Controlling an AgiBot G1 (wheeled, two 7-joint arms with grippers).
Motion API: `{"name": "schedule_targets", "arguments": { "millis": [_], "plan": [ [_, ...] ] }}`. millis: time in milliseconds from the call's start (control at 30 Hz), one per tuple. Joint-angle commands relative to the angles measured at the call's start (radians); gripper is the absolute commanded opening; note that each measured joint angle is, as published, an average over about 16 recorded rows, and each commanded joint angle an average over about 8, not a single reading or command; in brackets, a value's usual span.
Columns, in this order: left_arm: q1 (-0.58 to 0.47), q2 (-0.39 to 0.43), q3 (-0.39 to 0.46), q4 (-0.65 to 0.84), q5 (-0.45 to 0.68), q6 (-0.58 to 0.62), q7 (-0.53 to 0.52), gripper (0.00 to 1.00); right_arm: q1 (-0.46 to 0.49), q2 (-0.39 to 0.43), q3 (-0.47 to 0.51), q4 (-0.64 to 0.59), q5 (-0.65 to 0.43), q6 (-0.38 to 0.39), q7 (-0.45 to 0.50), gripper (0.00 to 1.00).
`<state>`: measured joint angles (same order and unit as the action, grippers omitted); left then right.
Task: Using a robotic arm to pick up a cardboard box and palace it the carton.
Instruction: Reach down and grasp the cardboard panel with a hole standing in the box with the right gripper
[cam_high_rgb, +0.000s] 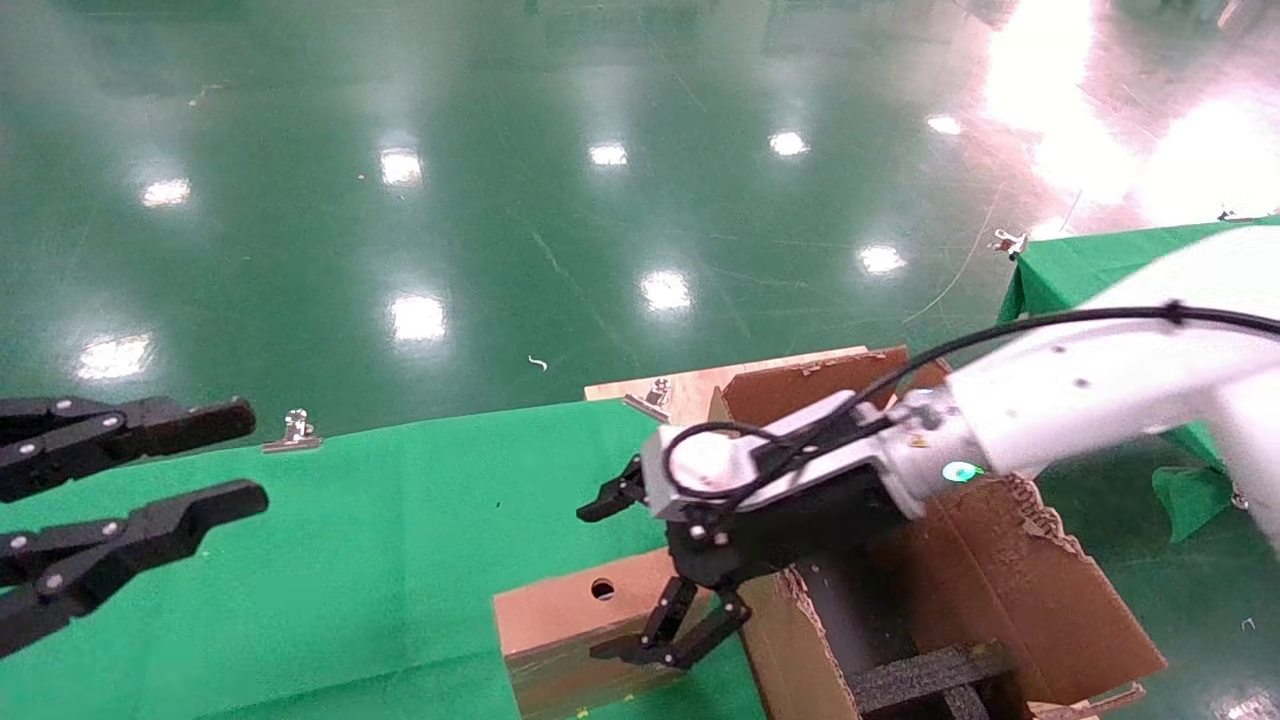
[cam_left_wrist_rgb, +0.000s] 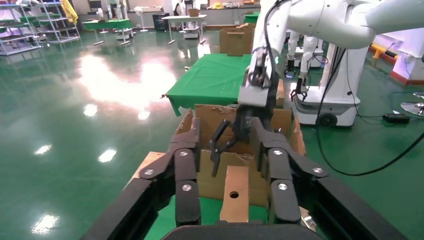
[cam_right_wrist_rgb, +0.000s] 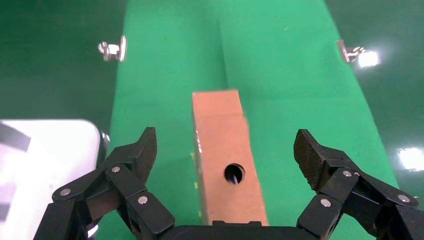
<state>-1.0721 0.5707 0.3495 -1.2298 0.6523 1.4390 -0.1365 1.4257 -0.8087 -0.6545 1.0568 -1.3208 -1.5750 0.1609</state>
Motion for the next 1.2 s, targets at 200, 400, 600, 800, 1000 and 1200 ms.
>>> {"name": "schedule_targets", "arguments": {
  "millis": [200, 400, 600, 800, 1000, 1200],
  "plan": [
    [0.000, 0.000, 0.000, 0.000, 0.000, 0.000, 0.000, 0.00, 0.089, -0.091, -0.120, -0.084, -0.119, 0.001, -0.061, 1.00],
    [0.000, 0.000, 0.000, 0.000, 0.000, 0.000, 0.000, 0.05, 0.149, -0.151, -0.210, -0.133, -0.206, 0.002, -0.104, 1.00],
    [0.000, 0.000, 0.000, 0.000, 0.000, 0.000, 0.000, 0.80, 0.189, -0.184, -0.269, -0.155, -0.257, 0.007, -0.132, 1.00],
    [0.000, 0.000, 0.000, 0.000, 0.000, 0.000, 0.000, 1.00, 0.209, -0.202, -0.299, -0.170, -0.271, 0.008, -0.140, 0.37],
    [0.000, 0.000, 0.000, 0.000, 0.000, 0.000, 0.000, 1.00, 0.211, -0.202, -0.300, -0.170, -0.272, 0.008, -0.141, 0.00],
    [0.000, 0.000, 0.000, 0.000, 0.000, 0.000, 0.000, 1.00, 0.206, -0.199, -0.295, -0.167, -0.271, 0.008, -0.141, 0.00]
  ]
}}
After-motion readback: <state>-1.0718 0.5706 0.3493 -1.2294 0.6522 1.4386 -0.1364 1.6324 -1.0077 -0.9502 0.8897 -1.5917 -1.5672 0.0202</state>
